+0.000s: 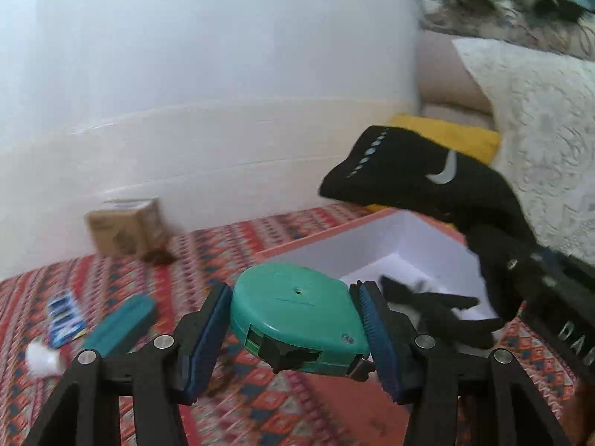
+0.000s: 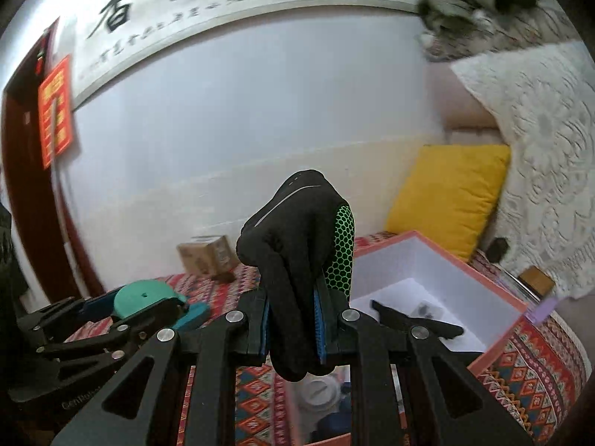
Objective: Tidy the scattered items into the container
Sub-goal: 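Carry the tape measure and glove into the pink box and open both grippers, then move both grippers back over the remaining items on the cloth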
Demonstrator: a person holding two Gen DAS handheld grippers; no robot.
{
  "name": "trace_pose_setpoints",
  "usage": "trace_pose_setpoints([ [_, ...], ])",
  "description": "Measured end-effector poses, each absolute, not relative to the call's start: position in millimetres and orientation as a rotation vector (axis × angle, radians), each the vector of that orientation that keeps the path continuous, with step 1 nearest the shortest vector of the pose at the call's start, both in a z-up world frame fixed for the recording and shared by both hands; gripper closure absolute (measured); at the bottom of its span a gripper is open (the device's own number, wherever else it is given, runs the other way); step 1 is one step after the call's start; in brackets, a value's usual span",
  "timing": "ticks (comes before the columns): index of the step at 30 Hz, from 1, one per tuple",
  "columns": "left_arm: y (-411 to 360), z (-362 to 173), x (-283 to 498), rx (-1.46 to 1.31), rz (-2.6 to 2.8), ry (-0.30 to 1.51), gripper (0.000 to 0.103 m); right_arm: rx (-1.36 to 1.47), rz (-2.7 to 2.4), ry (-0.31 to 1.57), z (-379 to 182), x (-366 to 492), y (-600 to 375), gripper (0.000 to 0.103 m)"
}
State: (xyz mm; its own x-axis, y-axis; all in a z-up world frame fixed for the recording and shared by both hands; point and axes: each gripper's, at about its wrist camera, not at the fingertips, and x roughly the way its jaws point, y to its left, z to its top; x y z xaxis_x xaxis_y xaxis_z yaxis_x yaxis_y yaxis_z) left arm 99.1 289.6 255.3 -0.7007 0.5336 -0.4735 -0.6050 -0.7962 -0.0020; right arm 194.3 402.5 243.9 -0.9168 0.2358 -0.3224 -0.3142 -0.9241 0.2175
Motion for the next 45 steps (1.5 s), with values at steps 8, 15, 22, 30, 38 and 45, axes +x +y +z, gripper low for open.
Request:
trace_pose_setpoints([
  [8,358.0,248.5,84.3,-0.611,2.354,0.258,0.044,-0.432,2.679,0.378,231.5,189.0,451.6,0.084],
  [15,396.6,214.3,54.1,-0.697,2.308,0.290,0.044,-0.479,2.596,0.481,213.9,166.6,492.6,0.084],
  [22,404.5,180.8,30.0,-0.835,2.269,0.270,0.022,-0.641,2.425,0.429,186.9,140.0,504.0,0.049],
  [30,372.8,198.8,40.3,-0.723,2.334,0.211,0.003,-0.537,2.401,0.541,191.1,158.9,512.1,0.003],
  [38,333.8,230.3,51.3,-0.685,2.353,0.105,0.001,-0.444,2.411,0.515,212.6,166.4,494.3,0.003],
  [45,251.6,243.5,57.7,-0.661,2.493,0.087,0.001,-0.397,2.519,0.487,228.8,157.8,450.8,0.003],
])
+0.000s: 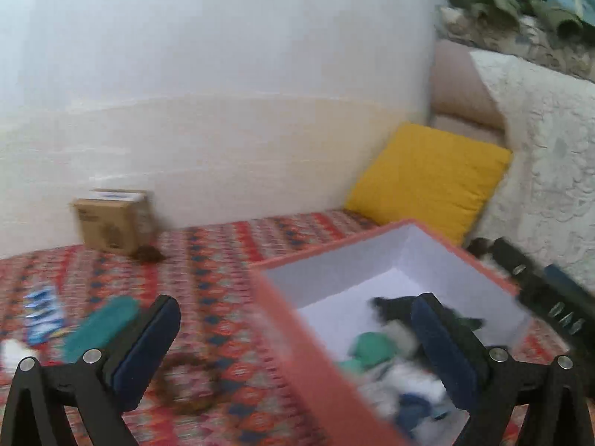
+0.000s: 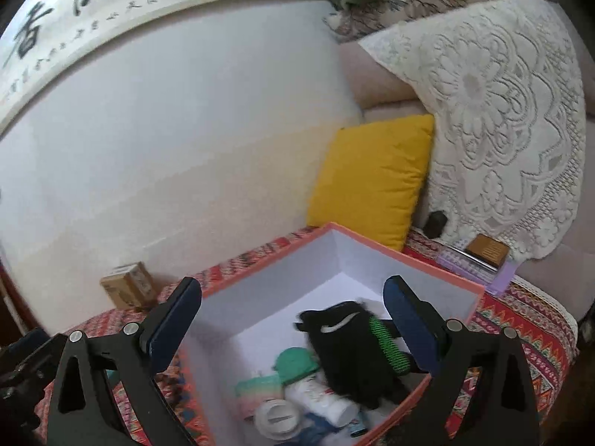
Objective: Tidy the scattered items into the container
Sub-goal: 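Move both grippers back over the remaining items on the cloth, then grasp the white ribbed lamp cover with the left gripper while the right gripper grasps the wooden bead bracelet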
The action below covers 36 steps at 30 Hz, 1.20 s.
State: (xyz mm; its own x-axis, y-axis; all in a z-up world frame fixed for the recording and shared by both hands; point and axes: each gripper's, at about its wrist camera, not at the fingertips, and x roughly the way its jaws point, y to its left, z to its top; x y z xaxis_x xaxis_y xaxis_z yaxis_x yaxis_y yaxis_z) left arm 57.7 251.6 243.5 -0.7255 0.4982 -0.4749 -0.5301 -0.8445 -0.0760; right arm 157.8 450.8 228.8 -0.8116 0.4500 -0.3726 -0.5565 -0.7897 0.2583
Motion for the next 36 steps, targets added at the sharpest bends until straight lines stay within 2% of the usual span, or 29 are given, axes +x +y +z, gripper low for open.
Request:
trace_pose_setpoints([
  [5,171.5,223.6,49.4,-0.744,2.625,0.081,0.001,-0.431,2.663,0.454,232.7,141.4,392.4,0.002],
  [12,53.5,166.2,29.0,-0.859,2.794,0.182,0.001,-0.680,2.913,0.270,201.2,99.6,279.0,0.002],
  [17,-2.8,119.1,-5.0,-1.021,2.810,0.059,0.001,-0.884,2.979,0.103,159.1,65.0,216.2,0.002],
  [19,-12.6,103.1,-22.0,-1.084,2.765,-0.001,0.001,-0.956,2.958,0.013,139.1,49.3,200.5,0.002],
  [22,-3.8,84.2,-44.8,-1.112,2.702,0.053,0.001,-1.047,2.886,-0.036,111.9,25.9,198.4,0.002],
  [26,13.9,58.5,-74.6,-1.164,2.653,0.101,0.001,-1.177,2.784,0.006,78.0,-3.0,217.2,0.002],
  [32,14.4,26.6,-129.7,-1.253,2.666,0.064,0.001,-1.363,2.701,0.119,29.4,-39.6,246.2,0.002],
  [36,1.4,20.0,-162.6,-1.257,2.673,-0.020,0.001,-1.407,2.710,0.087,6.6,-69.3,243.2,0.000],
])
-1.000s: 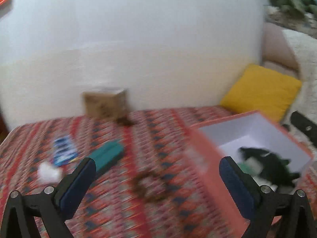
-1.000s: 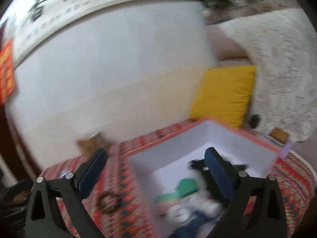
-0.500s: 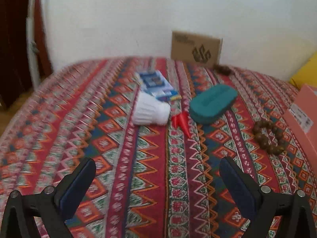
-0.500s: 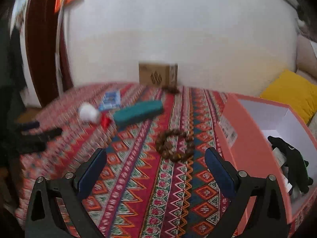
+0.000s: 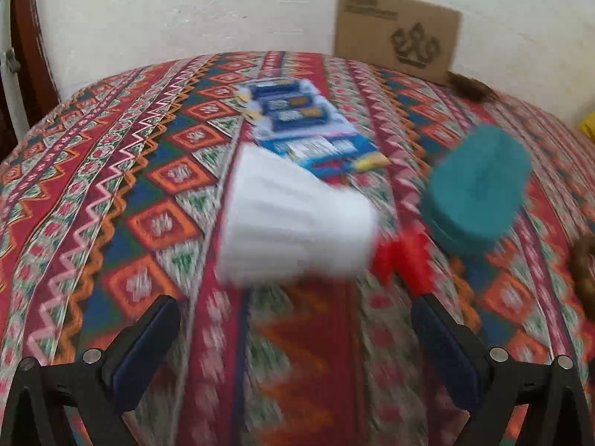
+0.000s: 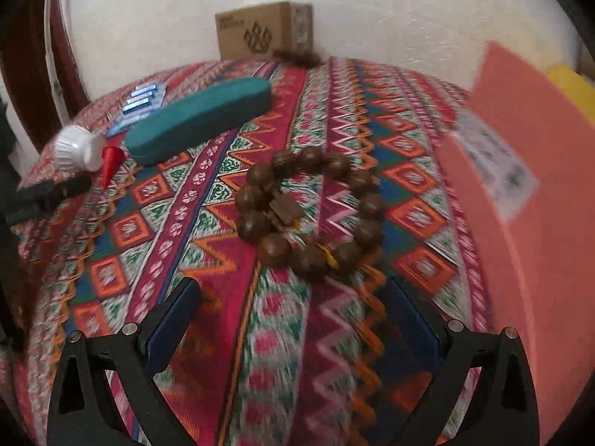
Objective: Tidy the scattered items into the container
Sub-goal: 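Grasp the white ribbed lamp cover with the left gripper while the right gripper grasps the wooden bead bracelet, then carry the lamp cover and bead bracelet into the pink box and open both grippers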
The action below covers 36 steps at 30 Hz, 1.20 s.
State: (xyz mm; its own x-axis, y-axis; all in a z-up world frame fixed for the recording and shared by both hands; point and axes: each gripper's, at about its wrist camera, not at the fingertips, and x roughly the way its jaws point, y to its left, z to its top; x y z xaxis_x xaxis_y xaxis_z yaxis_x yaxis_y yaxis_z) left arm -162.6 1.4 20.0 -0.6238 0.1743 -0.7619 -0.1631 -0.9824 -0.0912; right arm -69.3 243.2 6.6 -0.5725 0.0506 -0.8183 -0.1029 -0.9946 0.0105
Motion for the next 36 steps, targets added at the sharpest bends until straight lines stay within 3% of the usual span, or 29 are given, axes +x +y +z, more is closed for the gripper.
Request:
trace_pose_setpoints([
  [7,-11.0,21.6,-188.1,-1.189,2.674,-0.139,0.002,-1.339,2.736,0.156,1.3,-99.4,248.1,0.001],
  [8,-8.6,21.2,-188.1,-1.177,2.665,-0.128,0.008,-1.326,2.728,0.156,2.0,-101.4,248.8,0.005],
  [9,-6.0,20.7,-188.0,-1.166,2.656,-0.116,0.025,-1.310,2.721,0.153,3.4,-102.3,248.8,0.016],
  [10,-2.8,20.3,-186.7,-1.159,2.655,-0.096,0.029,-1.291,2.718,0.151,5.4,-102.5,247.9,0.024],
  [11,0.4,20.0,-185.2,-1.154,2.655,-0.074,0.029,-1.273,2.725,0.151,8.1,-102.5,247.0,0.047],
  [12,2.1,20.6,-183.9,-1.141,2.653,-0.067,0.029,-1.264,2.743,0.149,10.3,-103.1,245.6,0.058],
  [16,-6.1,19.3,-187.2,-1.141,2.661,-0.151,0.029,-1.249,2.759,0.108,12.7,-102.9,239.3,0.066],
  [18,-12.0,20.6,-187.7,-1.138,2.673,-0.202,0.030,-1.246,2.778,0.118,14.4,-100.6,239.0,0.084],
  [28,-23.4,64.2,-185.5,-1.063,2.729,-0.279,0.030,-1.235,2.832,0.181,22.8,-98.1,230.4,0.084],
  [36,-39.6,120.7,-167.5,-0.910,2.750,-0.375,0.030,-1.135,2.972,0.192,74.0,-78.8,197.1,0.084],
])
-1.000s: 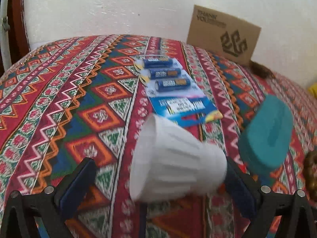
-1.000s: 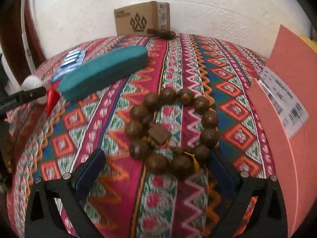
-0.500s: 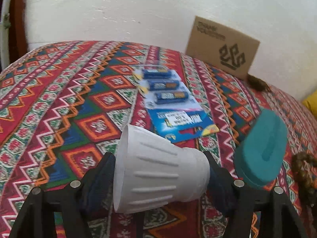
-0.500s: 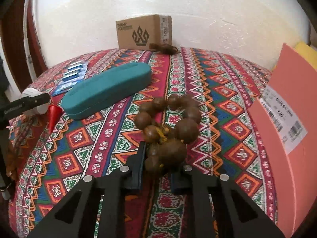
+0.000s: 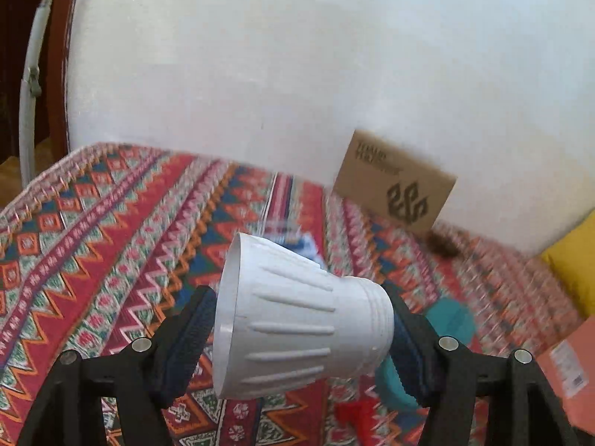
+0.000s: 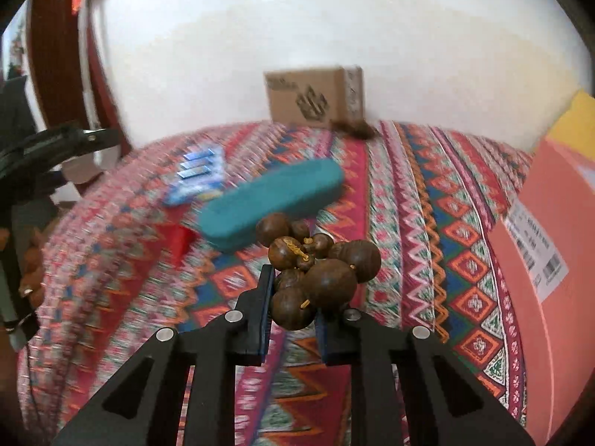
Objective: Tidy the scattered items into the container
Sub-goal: 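Carry the lamp cover and bead bracelet into the pink box and open both grippers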
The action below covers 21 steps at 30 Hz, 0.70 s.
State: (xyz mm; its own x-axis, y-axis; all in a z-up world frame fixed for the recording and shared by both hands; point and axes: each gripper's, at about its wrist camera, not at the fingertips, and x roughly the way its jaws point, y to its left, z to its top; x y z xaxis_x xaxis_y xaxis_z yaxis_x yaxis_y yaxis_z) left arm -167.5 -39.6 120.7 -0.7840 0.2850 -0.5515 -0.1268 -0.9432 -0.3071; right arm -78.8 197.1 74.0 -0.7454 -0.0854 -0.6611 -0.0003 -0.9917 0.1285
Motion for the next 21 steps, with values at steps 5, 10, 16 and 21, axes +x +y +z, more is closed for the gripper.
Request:
trace_pose_setpoints([
  [5,-42.7,158.9,-149.5,-0.806,2.754,-0.402,0.030,0.925,-2.886,-0.187,128.0,-53.8,178.3,0.084],
  [10,-37.7,197.8,-124.9,-0.708,2.736,-0.401,0.030,0.763,-2.901,-0.168,180.2,-22.2,168.2,0.084],
  [16,-14.6,248.9,-78.4,-0.572,2.698,-0.339,0.030,0.590,-2.955,-0.166,236.5,22.6,172.8,0.084],
  [21,22.0,285.2,-30.5,-0.460,2.657,-0.236,0.030,0.451,-3.027,-0.152,276.2,63.7,188.5,0.084],
])
